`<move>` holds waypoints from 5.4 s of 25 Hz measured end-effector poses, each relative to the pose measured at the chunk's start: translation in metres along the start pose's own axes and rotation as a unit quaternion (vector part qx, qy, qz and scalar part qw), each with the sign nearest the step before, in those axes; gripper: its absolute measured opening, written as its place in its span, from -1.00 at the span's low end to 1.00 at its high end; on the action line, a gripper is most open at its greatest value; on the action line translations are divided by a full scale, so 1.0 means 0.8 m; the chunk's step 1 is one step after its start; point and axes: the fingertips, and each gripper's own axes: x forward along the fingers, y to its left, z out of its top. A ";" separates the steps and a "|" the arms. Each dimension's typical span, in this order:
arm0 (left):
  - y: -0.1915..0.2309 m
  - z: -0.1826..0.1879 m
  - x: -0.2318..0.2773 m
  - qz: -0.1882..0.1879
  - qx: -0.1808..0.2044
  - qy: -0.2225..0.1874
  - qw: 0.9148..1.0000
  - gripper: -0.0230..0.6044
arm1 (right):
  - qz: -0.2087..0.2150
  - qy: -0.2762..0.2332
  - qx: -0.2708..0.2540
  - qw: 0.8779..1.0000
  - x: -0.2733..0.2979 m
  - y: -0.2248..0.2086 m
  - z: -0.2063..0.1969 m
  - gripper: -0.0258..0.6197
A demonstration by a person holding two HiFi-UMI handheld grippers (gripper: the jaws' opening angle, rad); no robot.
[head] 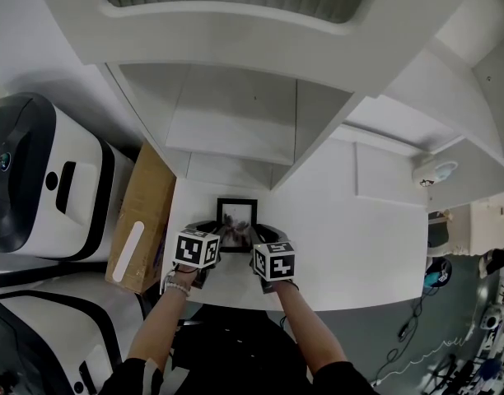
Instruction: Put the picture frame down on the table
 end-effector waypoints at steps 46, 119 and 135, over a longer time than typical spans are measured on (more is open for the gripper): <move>0.030 0.047 -0.030 0.075 0.098 -0.082 0.989 -0.87 | -0.011 -0.090 -0.038 0.995 -0.010 0.001 0.047 -0.74; -0.180 0.117 -0.265 0.012 0.210 -0.306 0.929 -0.92 | -0.018 -0.312 -0.144 0.939 -0.295 0.060 0.143 -0.92; -0.175 0.120 -0.265 0.013 0.204 -0.307 0.929 -0.92 | -0.015 -0.310 -0.147 0.939 -0.290 0.058 0.143 -0.92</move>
